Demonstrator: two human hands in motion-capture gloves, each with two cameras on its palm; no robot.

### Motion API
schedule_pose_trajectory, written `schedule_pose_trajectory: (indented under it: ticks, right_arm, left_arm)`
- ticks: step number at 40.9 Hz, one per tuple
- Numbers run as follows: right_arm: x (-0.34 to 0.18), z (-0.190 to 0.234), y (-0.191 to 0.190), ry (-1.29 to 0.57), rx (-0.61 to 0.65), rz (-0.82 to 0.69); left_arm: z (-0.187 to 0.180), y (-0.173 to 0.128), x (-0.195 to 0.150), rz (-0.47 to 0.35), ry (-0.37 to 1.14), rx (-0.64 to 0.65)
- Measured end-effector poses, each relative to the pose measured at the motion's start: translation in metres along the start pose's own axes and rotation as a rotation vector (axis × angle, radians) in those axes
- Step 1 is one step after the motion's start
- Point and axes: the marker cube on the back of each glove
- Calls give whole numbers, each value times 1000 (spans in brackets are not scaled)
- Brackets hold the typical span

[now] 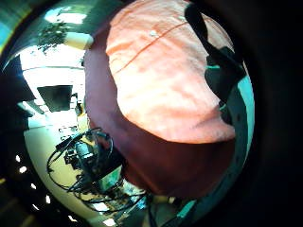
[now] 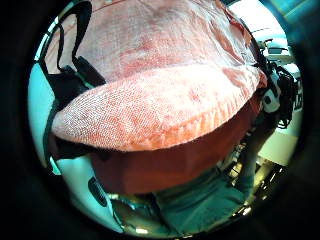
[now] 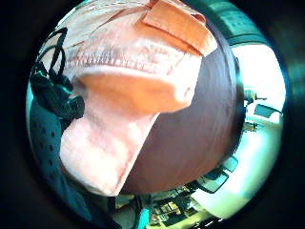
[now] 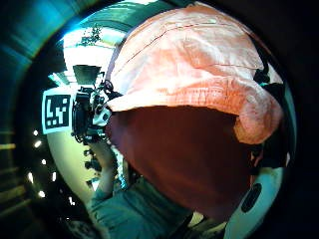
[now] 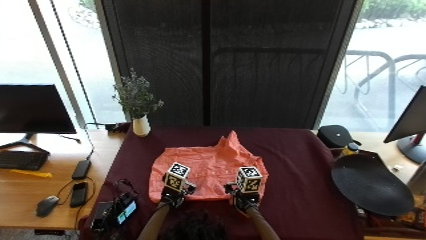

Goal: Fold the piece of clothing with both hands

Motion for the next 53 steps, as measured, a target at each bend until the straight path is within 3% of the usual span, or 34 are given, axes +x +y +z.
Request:
schedule_pose_trajectory:
  ticks: [5, 9, 12, 16, 20, 23, 29, 32, 34, 38, 41, 44, 47, 53]
  right_arm:
    - [-1, -17, 5, -140, -274, -55]
    - [16, -34, -32, -86, -260, 12]
    - [14, -69, -59, -35, -142, 68]
    - [-3, -120, -93, 79, 89, 113]
    - [-13, -142, -145, 153, 194, 134]
    - [-14, -149, -185, 193, 298, 154]
    - [-8, -140, -242, 232, 465, 185]
    - [-5, -135, -271, 230, 589, 148]
    - [5, -127, -282, 262, 608, 172]
    - [24, -100, -292, 264, 528, 230]
    - [32, -82, -290, 245, 445, 252]
    - [38, -73, -283, 219, 373, 249]
    - [46, -79, -272, 185, 384, 235]
    - [57, -107, -210, 6, 479, 219]
  left_arm:
    - [-14, 9, -7, 82, 69, -192]
    - [-35, -2, -17, 105, 124, -236]
    - [-50, -30, -39, -33, 40, -168]
    - [-91, -38, -61, -270, -98, -106]
    - [-117, -80, -65, -302, -73, 77]
    - [-121, -111, -74, -378, -96, 163]
    - [-109, -172, -89, -452, -85, 365]
    - [-96, -188, -98, -505, -73, 411]
    - [-86, -199, -101, -509, -61, 425]
    - [-57, -203, -85, -450, 21, 256]
    - [-49, -204, -84, -458, 17, 209]
    - [-48, -207, -87, -480, 11, 223]
    - [-53, -202, -89, -484, 52, 229]
    - [-74, -176, -112, -548, 39, 454]
